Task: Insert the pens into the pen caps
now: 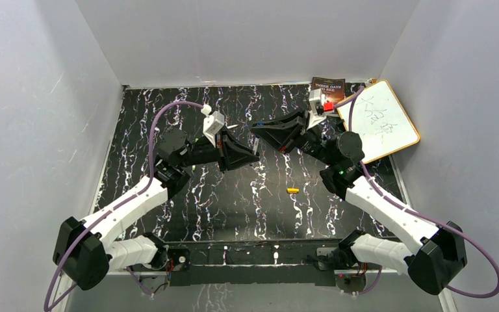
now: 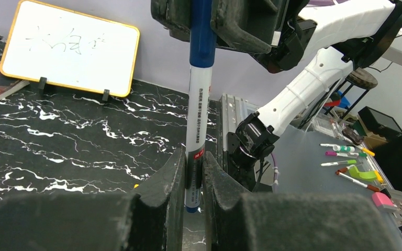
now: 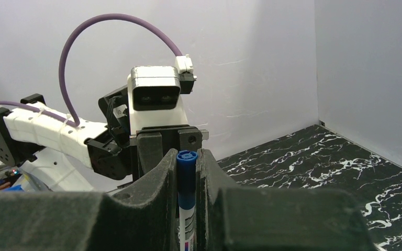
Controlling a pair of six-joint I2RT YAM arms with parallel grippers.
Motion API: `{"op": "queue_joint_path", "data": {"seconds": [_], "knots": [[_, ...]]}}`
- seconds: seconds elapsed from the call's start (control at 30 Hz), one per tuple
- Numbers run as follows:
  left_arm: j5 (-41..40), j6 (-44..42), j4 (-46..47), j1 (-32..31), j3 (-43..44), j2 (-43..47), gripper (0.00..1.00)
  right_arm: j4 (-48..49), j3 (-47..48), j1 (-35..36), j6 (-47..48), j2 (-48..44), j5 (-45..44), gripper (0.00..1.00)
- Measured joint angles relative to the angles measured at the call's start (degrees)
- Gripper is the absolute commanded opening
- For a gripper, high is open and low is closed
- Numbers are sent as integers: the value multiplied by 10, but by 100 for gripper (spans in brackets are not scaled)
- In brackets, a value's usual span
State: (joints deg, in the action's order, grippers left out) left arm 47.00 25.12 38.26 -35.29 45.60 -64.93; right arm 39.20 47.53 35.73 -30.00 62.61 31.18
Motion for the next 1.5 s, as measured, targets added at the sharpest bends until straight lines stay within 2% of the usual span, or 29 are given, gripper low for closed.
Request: {"op": "queue_joint_path", "data": {"seconds": [0.57,0.67,0.83,0.97,1.3,1.5], "knots": [[8,-21,-43,3,37,-6,0,16,-7,3,12,-11,-24,0],[9,-21,-41,3,37,-6,4,11,1,5,13,-10,-25,0],[0,-15,-29,7,37,0,28,-2,26,10,14,3,-20,0],[-28,-6,-2,15,49,26,38,-20,21,25,7,27,9,0],[-44,-5,-32,16,48,61,44,11,18,28,-2,31,15,0],[-68,-25,-61,16,32,85,50,26,-13,25,0,31,-20,0]]}}
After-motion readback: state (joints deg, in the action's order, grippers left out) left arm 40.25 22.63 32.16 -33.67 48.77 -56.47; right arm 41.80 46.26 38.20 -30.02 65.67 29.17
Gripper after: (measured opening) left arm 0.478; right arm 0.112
